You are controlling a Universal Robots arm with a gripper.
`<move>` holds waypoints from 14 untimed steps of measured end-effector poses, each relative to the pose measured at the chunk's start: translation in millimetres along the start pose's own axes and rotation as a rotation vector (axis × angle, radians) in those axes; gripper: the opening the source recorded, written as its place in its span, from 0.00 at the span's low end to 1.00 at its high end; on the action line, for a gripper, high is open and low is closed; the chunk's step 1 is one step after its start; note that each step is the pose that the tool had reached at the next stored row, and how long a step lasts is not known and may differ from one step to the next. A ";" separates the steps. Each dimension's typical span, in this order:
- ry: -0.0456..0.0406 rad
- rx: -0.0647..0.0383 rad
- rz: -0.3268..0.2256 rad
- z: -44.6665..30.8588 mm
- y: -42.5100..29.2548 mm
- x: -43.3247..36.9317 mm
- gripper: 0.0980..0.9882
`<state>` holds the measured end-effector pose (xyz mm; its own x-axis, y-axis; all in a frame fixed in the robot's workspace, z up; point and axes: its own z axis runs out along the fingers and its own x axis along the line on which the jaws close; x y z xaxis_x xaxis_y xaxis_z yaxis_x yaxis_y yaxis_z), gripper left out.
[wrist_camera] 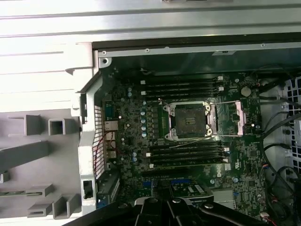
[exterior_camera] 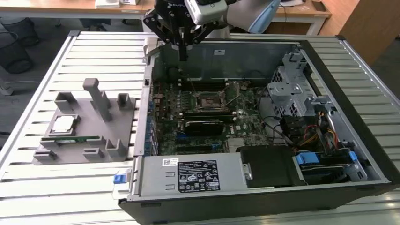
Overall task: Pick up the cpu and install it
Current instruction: 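Reach for the cpu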
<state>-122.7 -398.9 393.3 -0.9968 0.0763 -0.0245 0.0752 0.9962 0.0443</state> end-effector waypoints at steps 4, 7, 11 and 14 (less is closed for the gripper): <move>0.0000 0.000 0.000 -0.1 -0.3 3.6 0.01; 0.0000 0.000 0.000 -0.1 -0.4 5.8 0.01; 0.0000 0.000 0.000 -0.2 -0.8 10.0 0.01; -0.0001 0.000 0.000 -0.1 -0.9 12.4 0.01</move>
<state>-135.1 -398.9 393.1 -0.9968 0.0763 -0.0245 0.0752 0.9962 0.0445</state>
